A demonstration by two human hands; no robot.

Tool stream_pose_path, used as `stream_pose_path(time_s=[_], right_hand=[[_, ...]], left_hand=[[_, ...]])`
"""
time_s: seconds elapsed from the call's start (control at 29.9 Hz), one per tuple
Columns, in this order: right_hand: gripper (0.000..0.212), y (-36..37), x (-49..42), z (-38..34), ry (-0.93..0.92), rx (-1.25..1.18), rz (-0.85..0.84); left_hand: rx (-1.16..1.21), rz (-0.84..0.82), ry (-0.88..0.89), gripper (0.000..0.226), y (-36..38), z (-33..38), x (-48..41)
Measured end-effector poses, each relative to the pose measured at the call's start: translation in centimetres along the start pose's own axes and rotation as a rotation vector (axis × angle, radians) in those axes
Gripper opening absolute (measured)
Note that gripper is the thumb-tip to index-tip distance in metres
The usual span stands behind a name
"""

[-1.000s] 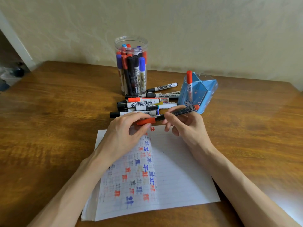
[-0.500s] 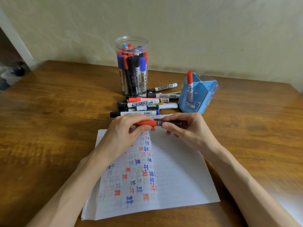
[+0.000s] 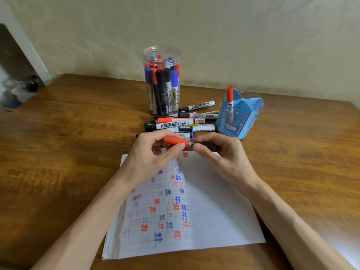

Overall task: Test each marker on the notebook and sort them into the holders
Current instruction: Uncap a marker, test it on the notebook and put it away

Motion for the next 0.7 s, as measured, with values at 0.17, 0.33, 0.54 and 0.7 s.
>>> stream_pose_path(time_s=[0.17, 0.33, 0.54, 0.7], right_hand=[[0.021, 1.7, 0.4, -0.5, -0.027, 0.022, -0.093], [0.033, 2.7, 0.3, -2.0, -0.052, 0.075, -0.148], [0.025, 5.4, -0.2, -4.5, -0.055, 0.222, -0.291], [0.023, 11.5, -0.1, -8.0, -0.208, 0.226, -0.399]], left_hand=[[0.225, 0.065, -0.068, 0.019, -0.4, 1.0, 0.2], [0.329, 0.156, -0.086, 0.02, -1.8, 2.3, 0.6], [0.235, 0.352, -0.076, 0.024, -8.1, 4.1, 5.1], [0.101, 0.488, -0.132, 0.026, -14.1, 4.3, 14.4]])
Point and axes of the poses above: each hand's wrist, its own x-axis away from the middle knuckle, its own y-axis out of the palm, z = x × y, the point moved 2 cm from there along -x, towards the middle knuckle, and after that the axes turned 1 degree about x, right-handed, at the moved point
